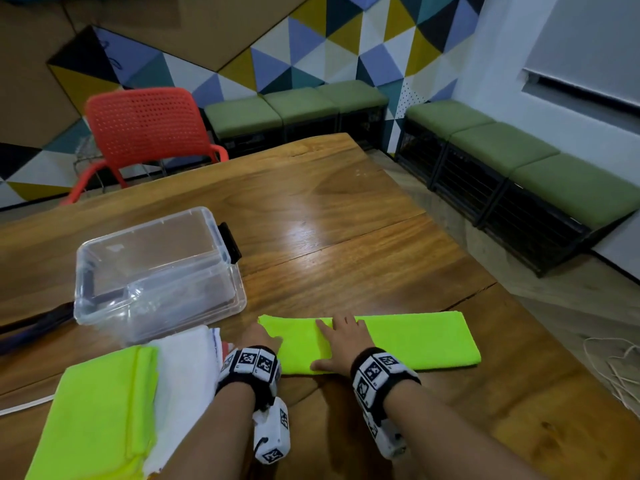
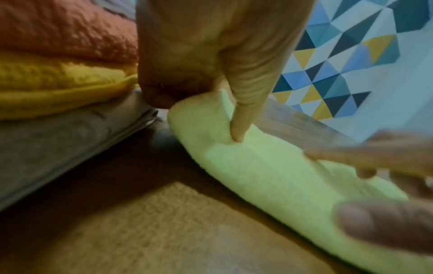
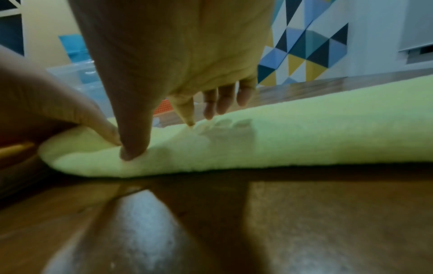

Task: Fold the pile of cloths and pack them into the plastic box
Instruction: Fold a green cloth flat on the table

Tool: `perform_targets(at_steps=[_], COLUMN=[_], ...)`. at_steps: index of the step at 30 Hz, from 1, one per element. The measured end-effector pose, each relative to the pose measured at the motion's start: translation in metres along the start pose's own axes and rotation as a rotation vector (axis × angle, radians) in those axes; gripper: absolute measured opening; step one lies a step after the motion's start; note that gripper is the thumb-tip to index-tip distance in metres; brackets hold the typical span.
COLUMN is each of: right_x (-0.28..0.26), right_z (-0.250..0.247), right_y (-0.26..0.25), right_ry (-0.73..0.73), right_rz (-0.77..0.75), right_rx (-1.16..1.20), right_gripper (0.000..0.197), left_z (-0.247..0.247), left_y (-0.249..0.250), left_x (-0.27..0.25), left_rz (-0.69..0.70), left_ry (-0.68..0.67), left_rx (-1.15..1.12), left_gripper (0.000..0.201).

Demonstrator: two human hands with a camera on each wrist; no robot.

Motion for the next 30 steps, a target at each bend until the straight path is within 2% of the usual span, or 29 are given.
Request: perform_targets(at_steps=[5,9,13,17,19,22,23,27,29,30], right_x=[0.004,0.013,0.022,0.027,0.030,0.024,0.019,-0.002,-0.012,-0.014], right_z=[0.014,0.013,0.015,0.014,0.014,0.017,0.016,0.009,0.001,-0.001], right_y=[0.005,-0.006,-0.031,-0.043,-0.039,-0.020,-0.013,0.009,0.015,0.017], right_ry=[-0.115,-0.109,-0.084,-0.055,-0.027,0.142,0.203,0.261,0.211,0.186], right_rz=[0.101,0.082,0.060,0.085,0.105,0.216,0.265,0.388,0.379,0.375], right_rx=[0.098,0.127,0.170,0.276,0.507,1.085,1.235,1.580,1.625,1.601], right_gripper=[0.101,0.104,0.104,0.094,0.073,0.022,0.017,0.048,0.050,0.044], left_z=[-0.001,-0.010,-0.031,-0.050,-0.054,-0.053,-0.050,-0.015,0.009,0.019], left_y=[0.000,0.000,-0.007,0.004,0.017,0.033,0.038,0.053,0.056,0.057], left_x=[-0.004,-0.008,-0.016,-0.016,-0.022,-0.040,-0.047,-0.066,-0.069,-0.071], left_rz=[0.103,0.078,0.068,0.127,0.198,0.289,0.312,0.400,0.446,0.467], left_ry=[0.018,0.071,0.168,0.200,0.197,0.172,0.162,0.072,-0.001,-0.048], left_rx=[-0.151,-0.109,0.021,-0.026,-0.003,-0.004,-0.026,-0.129,-0.237,-0.284], left_gripper=[0.046,0.036,0.036,0.038,0.036,0.036,0.034,0.030,0.034,0.036])
Point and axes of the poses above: each hand's wrist, its own x-axis towards the middle knuckle, its own z-axis out of the palm, y = z × x, the point moved 2 cm from there along x, towards the middle knuckle, and after that the axes turned 2 degrees about z, right-handed, at the moved point
